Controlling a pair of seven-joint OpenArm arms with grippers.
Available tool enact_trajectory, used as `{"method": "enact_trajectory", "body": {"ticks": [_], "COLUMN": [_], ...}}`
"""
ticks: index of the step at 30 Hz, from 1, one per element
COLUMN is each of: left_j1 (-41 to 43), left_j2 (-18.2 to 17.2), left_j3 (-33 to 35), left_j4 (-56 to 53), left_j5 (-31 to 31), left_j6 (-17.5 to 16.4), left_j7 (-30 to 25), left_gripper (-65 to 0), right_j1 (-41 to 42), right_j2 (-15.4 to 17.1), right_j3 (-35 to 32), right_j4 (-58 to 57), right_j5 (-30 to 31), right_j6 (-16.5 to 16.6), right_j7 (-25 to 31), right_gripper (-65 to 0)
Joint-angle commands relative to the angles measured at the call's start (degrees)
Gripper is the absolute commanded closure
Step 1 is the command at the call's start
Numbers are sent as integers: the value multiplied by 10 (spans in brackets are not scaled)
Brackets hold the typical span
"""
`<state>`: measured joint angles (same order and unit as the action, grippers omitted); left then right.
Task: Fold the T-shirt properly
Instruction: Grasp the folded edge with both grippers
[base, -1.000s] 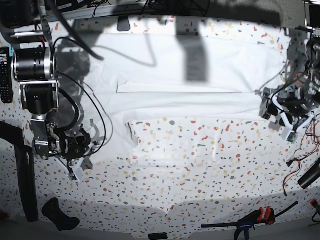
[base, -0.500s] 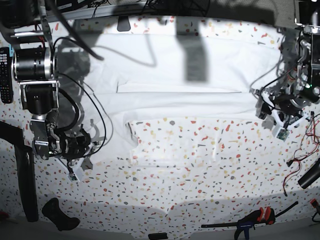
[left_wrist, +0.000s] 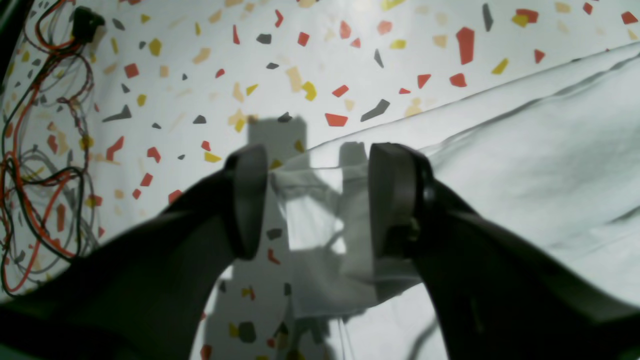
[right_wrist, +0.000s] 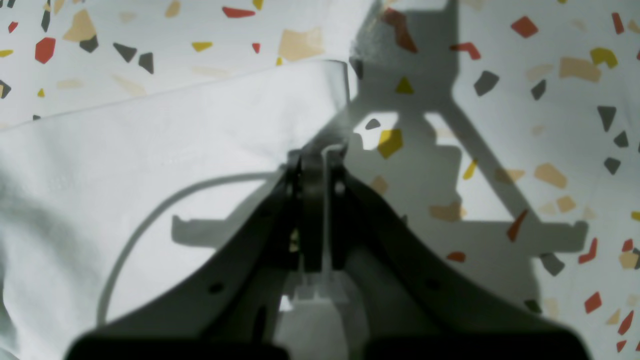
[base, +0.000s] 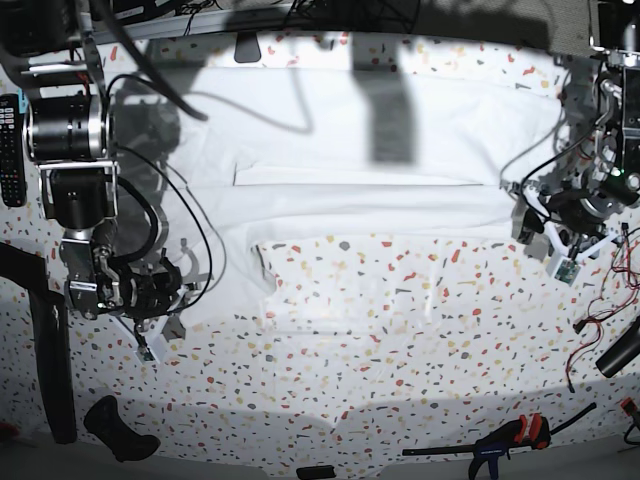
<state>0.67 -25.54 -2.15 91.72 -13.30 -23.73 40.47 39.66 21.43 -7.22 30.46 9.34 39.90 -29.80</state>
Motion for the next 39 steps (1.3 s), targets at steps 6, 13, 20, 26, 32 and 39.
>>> {"method": "enact_trajectory", "body": {"ticks": [6,13,20,26,32,39], "left_j1": [-8,-8,-9,-20,-28,-26], "left_j2": [-9,-9,-9,-9,-9,-9], "left_j3": [-4,-4,-4,-4,-4,-4], "left_j4": [8,-22,-45,-45,-46,-48], "left_j5": [20,13,-67,-67,-67,-67], "left_j6": [2,2,-18,-17,-18,-18], "left_j7": [-11,-2,26,17,18,30], "left_gripper": [-197,-351,-350,-350,-350,-340], "right_j1": [9,9,9,9,9,9], "right_j2": [3,3,3,3,3,3], "right_j3": [0,0,0,0,0,0], "right_j4": [2,2,2,2,2,2], "right_j5": [-4,-4,-4,-4,-4,-4], "right_j6": [1,1,1,1,1,1], "right_j7": [-13,-13,-13,-13,-13,-13], "right_gripper": [0,0,0,0,0,0]}}
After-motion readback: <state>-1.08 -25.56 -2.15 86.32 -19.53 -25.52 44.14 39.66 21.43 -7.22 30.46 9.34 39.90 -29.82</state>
